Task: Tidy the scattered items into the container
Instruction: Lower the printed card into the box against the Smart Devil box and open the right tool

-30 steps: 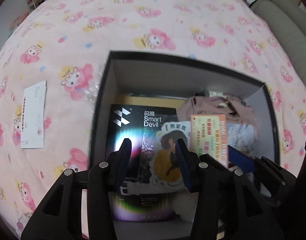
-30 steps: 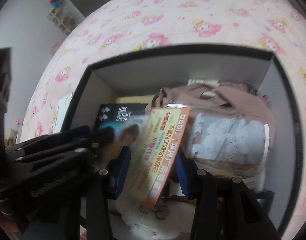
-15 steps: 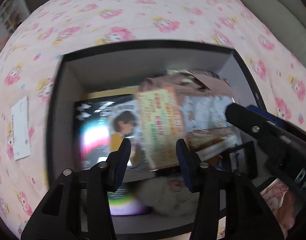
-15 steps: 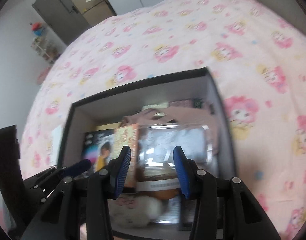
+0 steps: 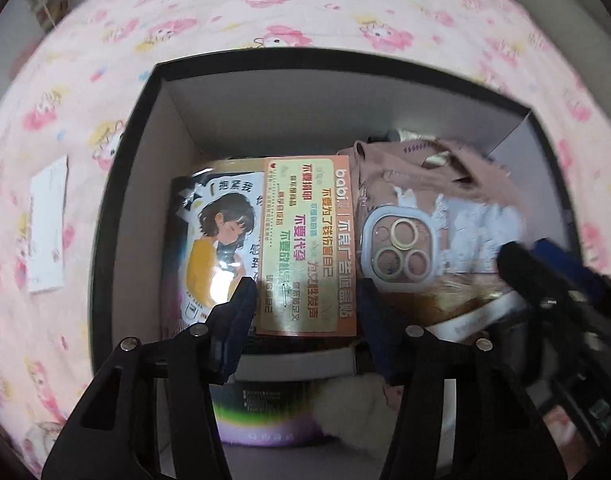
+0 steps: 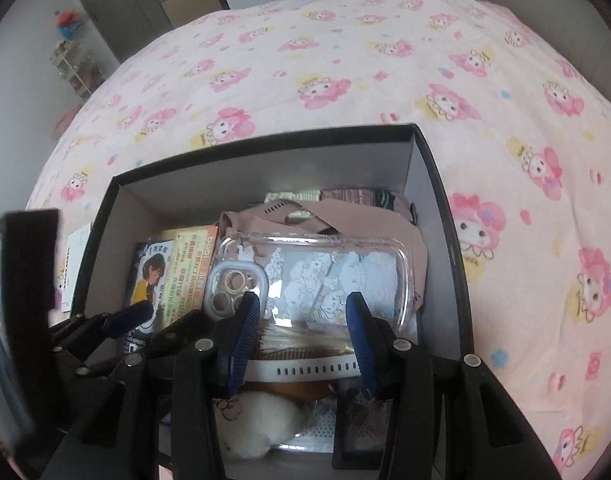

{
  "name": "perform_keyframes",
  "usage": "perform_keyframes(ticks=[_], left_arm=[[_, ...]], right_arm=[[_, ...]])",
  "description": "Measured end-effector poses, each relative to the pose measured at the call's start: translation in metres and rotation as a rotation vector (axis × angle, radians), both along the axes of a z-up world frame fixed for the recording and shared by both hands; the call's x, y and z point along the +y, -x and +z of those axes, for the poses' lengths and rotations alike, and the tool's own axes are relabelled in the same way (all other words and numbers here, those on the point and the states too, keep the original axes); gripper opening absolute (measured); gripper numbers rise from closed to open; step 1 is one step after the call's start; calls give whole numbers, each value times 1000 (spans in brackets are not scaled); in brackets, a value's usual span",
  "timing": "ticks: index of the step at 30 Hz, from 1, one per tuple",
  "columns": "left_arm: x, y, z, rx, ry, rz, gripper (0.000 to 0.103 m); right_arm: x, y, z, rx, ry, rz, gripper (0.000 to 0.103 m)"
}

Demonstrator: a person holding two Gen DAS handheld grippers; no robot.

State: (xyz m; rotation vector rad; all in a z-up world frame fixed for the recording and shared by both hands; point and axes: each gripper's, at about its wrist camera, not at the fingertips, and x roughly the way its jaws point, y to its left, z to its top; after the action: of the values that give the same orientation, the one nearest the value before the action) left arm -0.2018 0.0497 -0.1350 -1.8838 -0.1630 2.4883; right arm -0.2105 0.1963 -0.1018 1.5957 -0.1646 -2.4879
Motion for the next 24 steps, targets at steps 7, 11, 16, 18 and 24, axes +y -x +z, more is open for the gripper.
perform_keyframes(ticks=[7, 11, 16, 18, 24], left_arm=[[-24, -27, 2, -66, -125, -15, 52], [-28, -26, -12, -107, -100, 7, 33], [-25, -14, -17, -96, -88, 17, 33], [-26, -8, -17, -90, -83, 20, 33], [-24, 6, -14, -76, -111, 26, 34]], right_arm=[[-14, -4, 0, 0, -18, 61, 41], [-29, -5, -8, -11, -83, 100, 41], [-44, -7, -22, -46, -97, 150, 41], [-47, -5, -27, -53, -113, 148, 41], [-44, 3, -32, -59, -126, 106, 41]])
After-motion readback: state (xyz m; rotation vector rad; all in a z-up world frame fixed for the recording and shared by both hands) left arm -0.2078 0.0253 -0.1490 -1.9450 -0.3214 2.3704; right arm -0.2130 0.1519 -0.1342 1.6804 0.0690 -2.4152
